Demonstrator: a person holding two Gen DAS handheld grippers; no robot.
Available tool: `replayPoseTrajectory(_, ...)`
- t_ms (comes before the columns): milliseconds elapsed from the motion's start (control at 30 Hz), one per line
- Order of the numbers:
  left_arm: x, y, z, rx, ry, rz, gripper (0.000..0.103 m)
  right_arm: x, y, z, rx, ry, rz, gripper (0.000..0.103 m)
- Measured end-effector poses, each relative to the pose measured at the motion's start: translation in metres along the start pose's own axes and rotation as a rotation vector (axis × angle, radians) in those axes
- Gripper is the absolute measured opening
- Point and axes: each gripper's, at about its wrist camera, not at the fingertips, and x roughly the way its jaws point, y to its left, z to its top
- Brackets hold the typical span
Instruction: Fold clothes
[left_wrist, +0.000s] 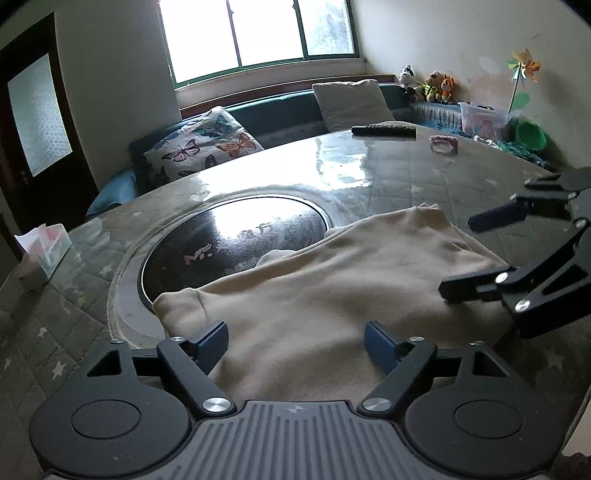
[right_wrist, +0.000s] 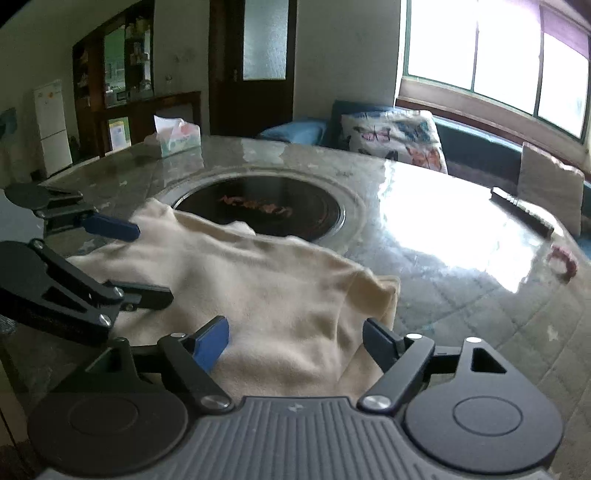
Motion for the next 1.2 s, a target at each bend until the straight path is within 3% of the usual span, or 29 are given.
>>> replayPoseTrajectory(300,-0.010,0.010,-0.006,-0.023,-0.019,0.058,0.088,-0.002,0.004,-0.006,-0.027,0.013,-0.008,0.087)
replayPoseTrajectory(433,-0.009,0.030,-0.001,-0.070,-0.036,0.139,0.090,-0.010,0.001,0.001,-0.016,-0.027,-0.019,0.093)
replayPoseTrajectory(500,-0.005,0.043,0.000,-0.103,-0.028,0.186,0.093,-0.009,0.000,0.003,-0.011,-0.035,-0.034,0.100)
replayPoseTrajectory(700,0.008,0.078,-0.005,-0.188,0.010,0.277,0.096,0.001,-0.004,-0.002,0.011,-0.010,-0.050,0.101)
replayPoseTrajectory(833,0.018,0.093,-0.016,-0.226,0.050,0.291,0.098,0.007,-0.005,-0.005,0.019,0.008,-0.045,0.103)
replayPoseTrajectory(1067,0.010,0.097,-0.007,-0.233,0.025,0.276,0.102,0.006,-0.008,-0.002,0.020,0.008,-0.038,0.103)
replayPoseTrajectory(1200,0.017,0.099,0.002,-0.217,0.018,0.292,0.102,0.007,-0.016,0.009,0.006,-0.011,-0.077,0.103)
